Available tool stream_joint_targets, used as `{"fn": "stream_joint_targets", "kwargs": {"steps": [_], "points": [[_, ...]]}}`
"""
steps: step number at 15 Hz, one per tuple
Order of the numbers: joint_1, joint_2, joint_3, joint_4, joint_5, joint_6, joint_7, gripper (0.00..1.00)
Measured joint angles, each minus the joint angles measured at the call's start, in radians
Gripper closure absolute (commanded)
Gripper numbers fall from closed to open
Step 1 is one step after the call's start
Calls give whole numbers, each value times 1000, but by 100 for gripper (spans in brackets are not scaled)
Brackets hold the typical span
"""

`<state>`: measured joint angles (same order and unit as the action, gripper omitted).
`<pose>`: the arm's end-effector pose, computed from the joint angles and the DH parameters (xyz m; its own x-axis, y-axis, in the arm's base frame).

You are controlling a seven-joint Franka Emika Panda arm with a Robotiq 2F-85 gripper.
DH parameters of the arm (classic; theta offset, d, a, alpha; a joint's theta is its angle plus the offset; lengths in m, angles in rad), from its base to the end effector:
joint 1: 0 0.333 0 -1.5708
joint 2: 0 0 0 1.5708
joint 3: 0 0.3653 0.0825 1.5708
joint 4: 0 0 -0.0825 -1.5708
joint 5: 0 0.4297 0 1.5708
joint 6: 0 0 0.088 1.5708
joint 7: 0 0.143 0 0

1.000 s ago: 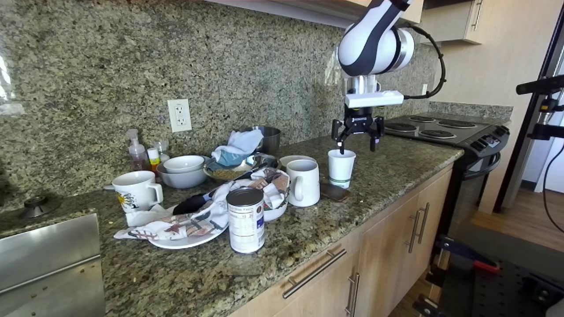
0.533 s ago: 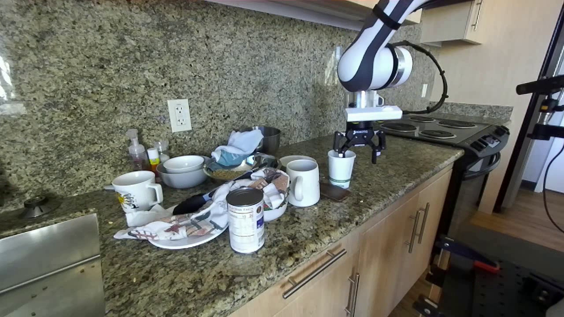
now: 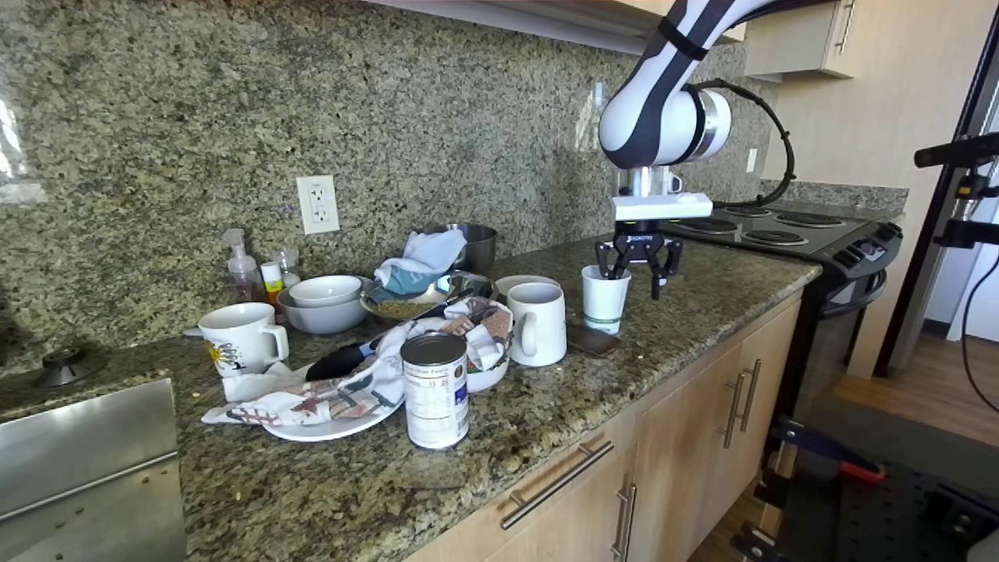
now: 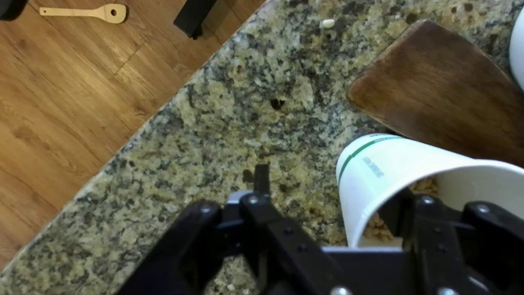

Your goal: Pour some contents of the cup into the silver bowl

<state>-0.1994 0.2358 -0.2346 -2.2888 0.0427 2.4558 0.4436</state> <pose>0.5076 -0.2370 0.2211 0.6147 -0.7876 -0.0425 -0.7858 -0.6162 0.0527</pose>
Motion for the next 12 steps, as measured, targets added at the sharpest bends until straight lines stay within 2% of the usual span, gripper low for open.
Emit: {"fn": "stream_joint_targets", "kwargs": {"steps": [5,12], "points": [[11,-2,-2,4,-4,5,33,100],[30,-12,-2,7,-25,5,60,100]]}}
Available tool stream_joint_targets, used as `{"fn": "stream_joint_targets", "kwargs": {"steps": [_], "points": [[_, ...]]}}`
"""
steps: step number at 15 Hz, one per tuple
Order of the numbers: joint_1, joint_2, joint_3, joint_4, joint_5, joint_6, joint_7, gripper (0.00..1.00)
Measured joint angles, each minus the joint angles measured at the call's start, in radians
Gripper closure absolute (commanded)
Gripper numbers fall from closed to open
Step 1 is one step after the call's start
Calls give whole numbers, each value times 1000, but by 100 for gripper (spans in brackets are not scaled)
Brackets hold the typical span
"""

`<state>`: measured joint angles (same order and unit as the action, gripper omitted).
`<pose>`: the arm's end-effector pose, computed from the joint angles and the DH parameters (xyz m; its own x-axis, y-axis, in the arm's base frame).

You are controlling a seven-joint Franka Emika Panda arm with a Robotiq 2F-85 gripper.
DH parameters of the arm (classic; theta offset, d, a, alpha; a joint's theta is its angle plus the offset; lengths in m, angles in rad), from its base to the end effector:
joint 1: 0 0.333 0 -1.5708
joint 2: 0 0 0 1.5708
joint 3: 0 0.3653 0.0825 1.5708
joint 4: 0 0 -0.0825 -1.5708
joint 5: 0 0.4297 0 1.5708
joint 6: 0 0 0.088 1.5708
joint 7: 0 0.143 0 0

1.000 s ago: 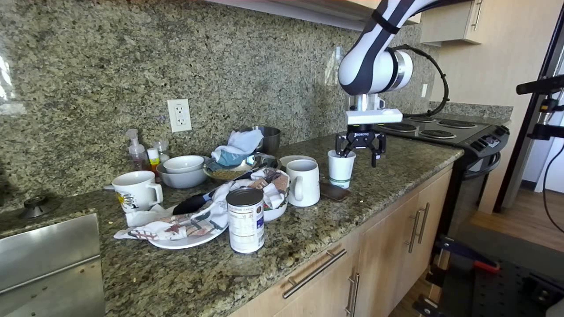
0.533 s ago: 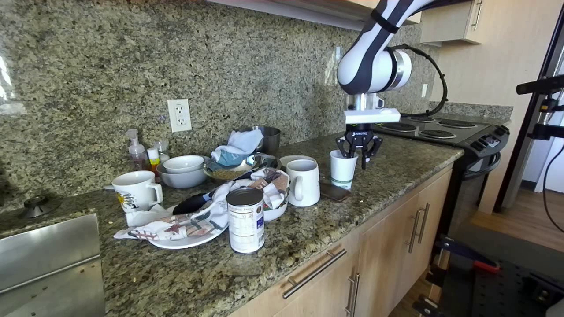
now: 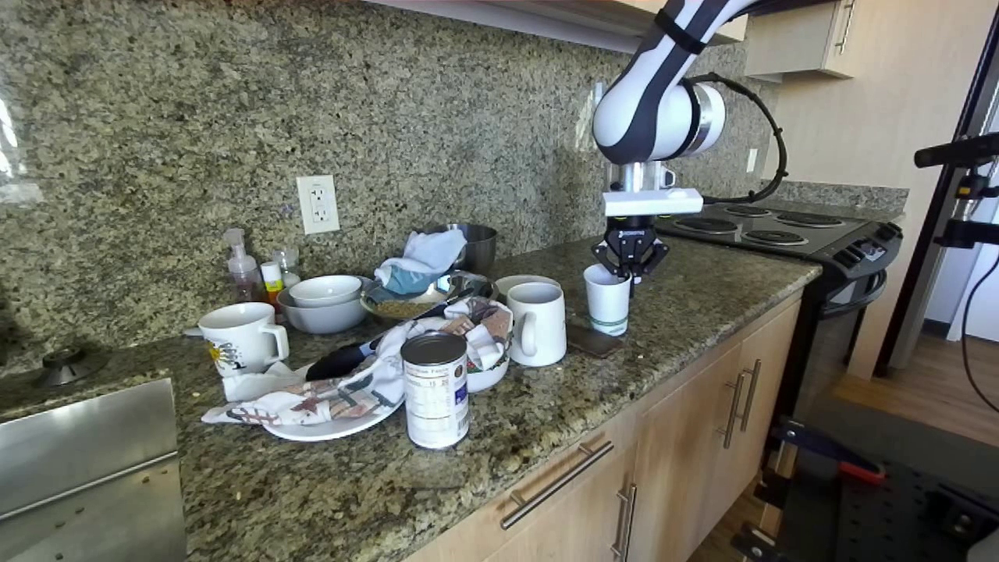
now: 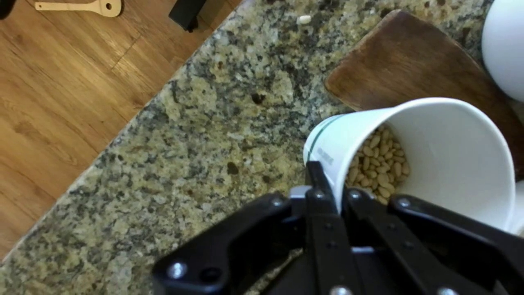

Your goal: Pour some contents of the cup into the silver bowl

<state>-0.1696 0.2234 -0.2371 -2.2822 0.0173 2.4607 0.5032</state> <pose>0.5183 -0.2251 0.2310 0.6064 -0.7951 -0.0133 -0.7935 -0.6061 0.0549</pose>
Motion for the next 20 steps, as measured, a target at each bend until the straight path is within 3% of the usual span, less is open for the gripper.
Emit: {"fn": "stream_joint_targets", "kwargs": {"steps": [6,10,15,20], "points": [[42,-50,-2,33,-133,-24,108,100],[77,-104,1,117,-254,-138,177,100],[115,-105,61,275,-349,-284,196,100],[166,-32,120,388,-373,-302,196,100]]}}
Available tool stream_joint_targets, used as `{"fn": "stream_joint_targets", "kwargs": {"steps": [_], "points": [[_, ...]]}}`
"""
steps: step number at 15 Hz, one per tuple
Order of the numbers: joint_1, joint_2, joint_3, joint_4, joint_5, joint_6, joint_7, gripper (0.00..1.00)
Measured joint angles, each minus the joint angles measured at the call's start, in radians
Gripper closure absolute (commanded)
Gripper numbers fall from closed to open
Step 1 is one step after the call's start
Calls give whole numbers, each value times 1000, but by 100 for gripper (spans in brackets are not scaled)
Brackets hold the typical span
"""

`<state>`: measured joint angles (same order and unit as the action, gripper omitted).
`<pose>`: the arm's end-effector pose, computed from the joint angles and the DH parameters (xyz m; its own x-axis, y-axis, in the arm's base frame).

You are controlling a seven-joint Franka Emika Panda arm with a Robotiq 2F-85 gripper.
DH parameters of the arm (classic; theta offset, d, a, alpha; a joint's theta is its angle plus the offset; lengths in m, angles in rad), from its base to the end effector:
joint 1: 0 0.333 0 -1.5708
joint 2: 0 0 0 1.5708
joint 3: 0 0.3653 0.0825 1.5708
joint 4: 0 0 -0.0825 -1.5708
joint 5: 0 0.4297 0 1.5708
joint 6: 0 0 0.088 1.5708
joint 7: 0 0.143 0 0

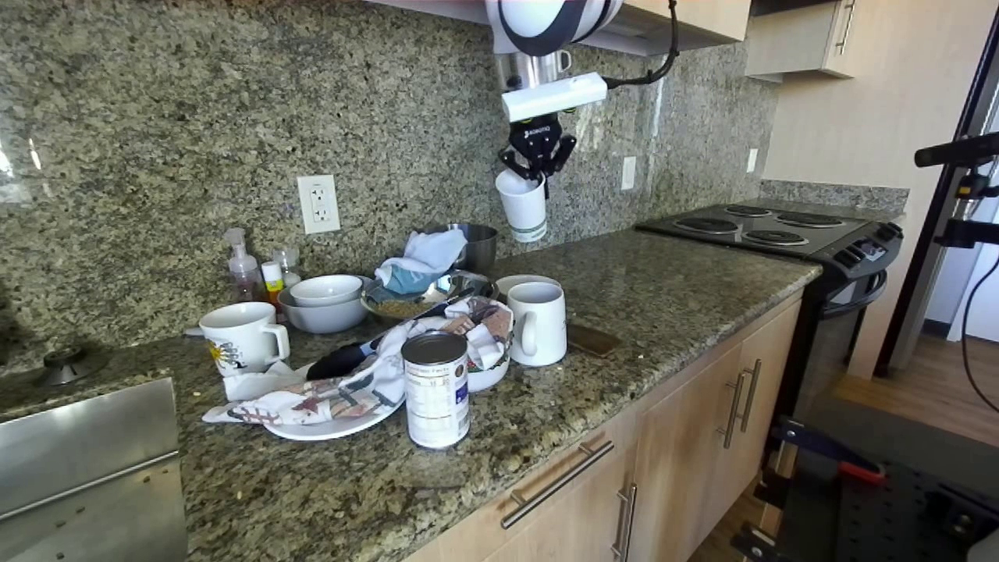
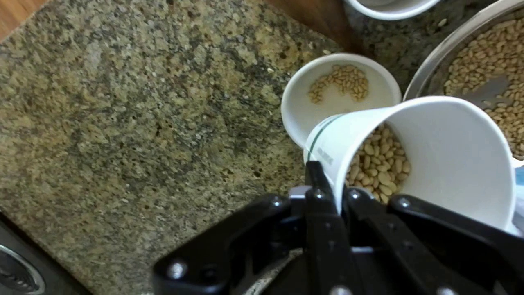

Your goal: Pour some contents of the cup into the silver bowl

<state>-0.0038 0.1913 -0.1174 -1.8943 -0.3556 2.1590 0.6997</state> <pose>0.6580 -0.1017 0.4052 0.8004 -0.5497 0.2393 -0.5962 -0.7715 0.2221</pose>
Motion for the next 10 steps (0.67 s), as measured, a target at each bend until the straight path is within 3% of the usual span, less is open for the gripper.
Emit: {"fn": "stream_joint_targets", "kwargs": {"steps": [10], "points": [[87,193,3,175,-58,-10,2,100]]}}
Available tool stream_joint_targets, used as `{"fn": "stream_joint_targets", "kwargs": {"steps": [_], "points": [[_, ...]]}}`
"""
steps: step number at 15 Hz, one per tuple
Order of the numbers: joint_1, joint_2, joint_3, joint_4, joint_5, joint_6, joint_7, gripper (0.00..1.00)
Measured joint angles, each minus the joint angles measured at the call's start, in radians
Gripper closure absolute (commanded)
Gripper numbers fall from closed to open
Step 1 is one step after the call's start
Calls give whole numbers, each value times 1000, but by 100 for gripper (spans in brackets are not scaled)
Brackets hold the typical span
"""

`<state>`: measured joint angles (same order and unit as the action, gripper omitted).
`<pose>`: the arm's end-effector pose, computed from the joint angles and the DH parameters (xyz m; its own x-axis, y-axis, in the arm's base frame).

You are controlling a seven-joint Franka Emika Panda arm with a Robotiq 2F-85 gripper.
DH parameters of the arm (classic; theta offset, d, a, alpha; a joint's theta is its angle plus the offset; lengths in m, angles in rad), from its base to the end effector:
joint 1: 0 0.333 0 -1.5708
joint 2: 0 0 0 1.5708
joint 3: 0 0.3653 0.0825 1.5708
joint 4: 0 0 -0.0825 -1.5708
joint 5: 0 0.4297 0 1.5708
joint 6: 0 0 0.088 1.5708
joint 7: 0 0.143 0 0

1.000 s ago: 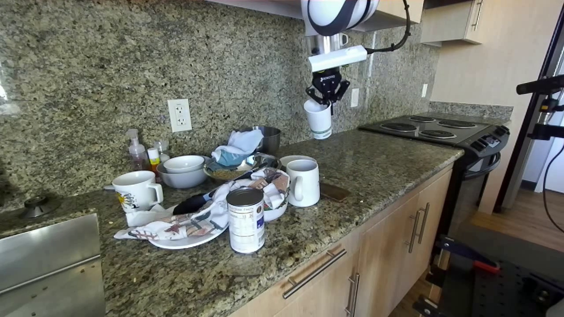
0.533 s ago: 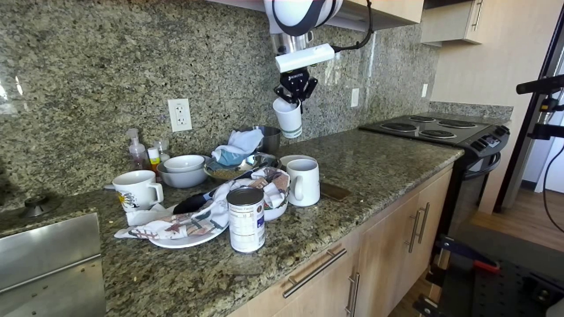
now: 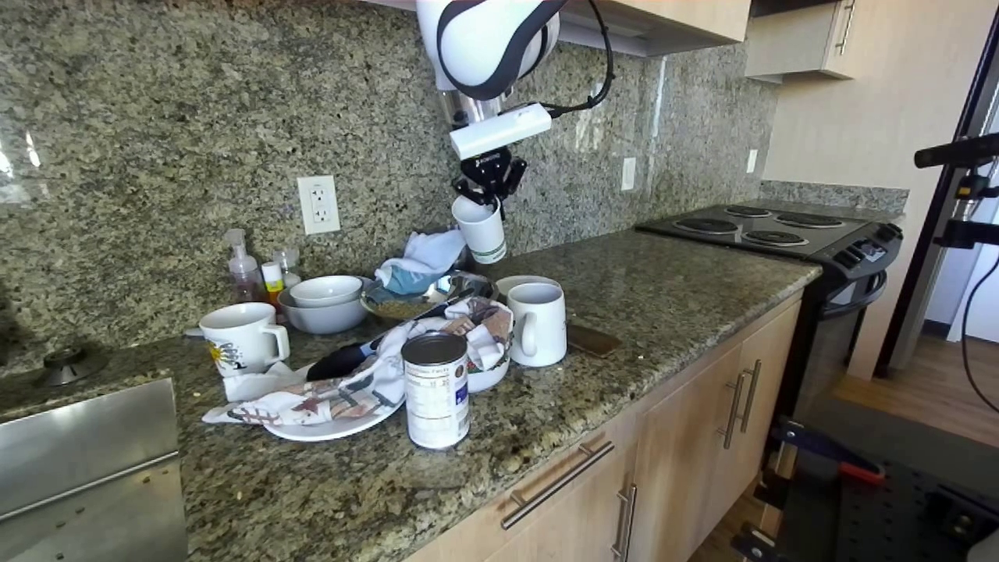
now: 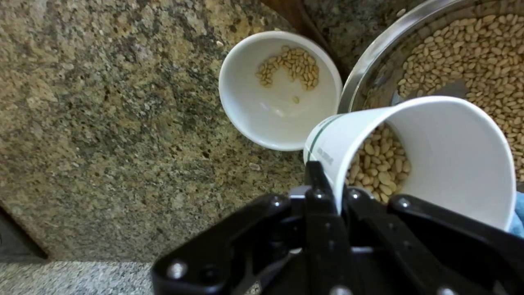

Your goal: Pour some contents of the cup into the silver bowl

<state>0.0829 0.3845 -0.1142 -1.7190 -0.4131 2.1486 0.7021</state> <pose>0.7221 -0.0442 0.3627 0.8663 -0.4340 0.2474 -0.4940 -0.8179 0.2951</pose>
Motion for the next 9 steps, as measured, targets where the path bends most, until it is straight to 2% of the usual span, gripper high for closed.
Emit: {"fn": "stream_joint_targets", "kwargs": {"steps": [9], "points": [[83,87,-15,81,-177,-132,73,100]]}}
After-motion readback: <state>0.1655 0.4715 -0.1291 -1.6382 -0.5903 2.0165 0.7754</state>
